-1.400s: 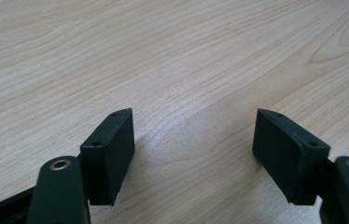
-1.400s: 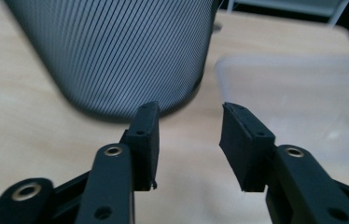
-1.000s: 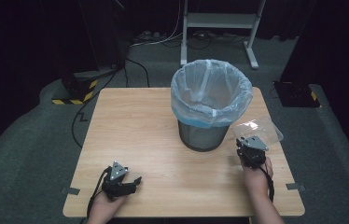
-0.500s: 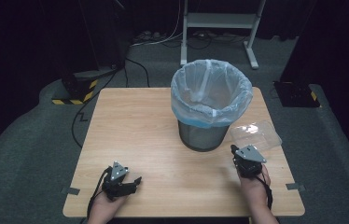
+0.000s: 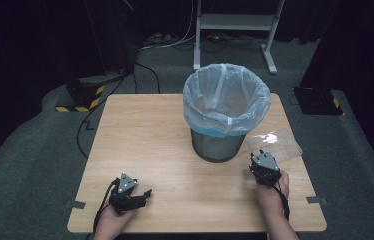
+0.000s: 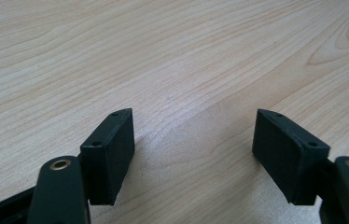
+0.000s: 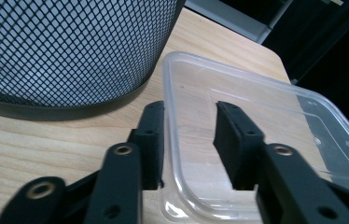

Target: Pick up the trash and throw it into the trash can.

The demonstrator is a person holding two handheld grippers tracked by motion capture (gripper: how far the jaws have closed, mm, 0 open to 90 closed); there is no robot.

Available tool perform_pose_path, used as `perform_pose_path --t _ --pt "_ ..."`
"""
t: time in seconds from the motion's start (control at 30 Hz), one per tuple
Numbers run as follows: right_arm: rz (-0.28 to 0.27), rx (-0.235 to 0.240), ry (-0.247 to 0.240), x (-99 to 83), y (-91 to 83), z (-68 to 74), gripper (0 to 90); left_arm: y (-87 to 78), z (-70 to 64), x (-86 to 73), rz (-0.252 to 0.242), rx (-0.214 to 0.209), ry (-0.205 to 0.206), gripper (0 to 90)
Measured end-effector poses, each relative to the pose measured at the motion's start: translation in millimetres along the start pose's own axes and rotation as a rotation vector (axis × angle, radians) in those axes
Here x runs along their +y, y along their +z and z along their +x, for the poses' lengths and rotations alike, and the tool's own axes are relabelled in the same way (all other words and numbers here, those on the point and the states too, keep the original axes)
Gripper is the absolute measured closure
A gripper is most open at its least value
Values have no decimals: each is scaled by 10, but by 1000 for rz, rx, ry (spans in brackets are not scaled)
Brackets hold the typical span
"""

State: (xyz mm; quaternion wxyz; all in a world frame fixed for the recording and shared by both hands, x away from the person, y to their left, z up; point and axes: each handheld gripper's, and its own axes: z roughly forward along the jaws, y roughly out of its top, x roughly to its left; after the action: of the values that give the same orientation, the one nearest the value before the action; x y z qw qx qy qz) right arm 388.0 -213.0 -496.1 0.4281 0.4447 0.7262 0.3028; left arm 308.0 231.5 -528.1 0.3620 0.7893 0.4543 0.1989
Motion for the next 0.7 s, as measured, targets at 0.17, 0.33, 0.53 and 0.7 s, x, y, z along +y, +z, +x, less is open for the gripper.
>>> perform_pose_path --t 0.17,0.33,0.53,0.7 --pt "-12 71 31 36 -50 -37 861 -2 -3 -2 0 1 3 295" --pt "-50 91 29 40 -133 -11 900 0 -3 -3 -5 -2 -4 296" --pt "-60 135 30 41 -207 33 900 1 0 0 -1 -1 2 296" --pt "-93 139 47 67 -291 6 900 1 -5 1 3 2 8 297"
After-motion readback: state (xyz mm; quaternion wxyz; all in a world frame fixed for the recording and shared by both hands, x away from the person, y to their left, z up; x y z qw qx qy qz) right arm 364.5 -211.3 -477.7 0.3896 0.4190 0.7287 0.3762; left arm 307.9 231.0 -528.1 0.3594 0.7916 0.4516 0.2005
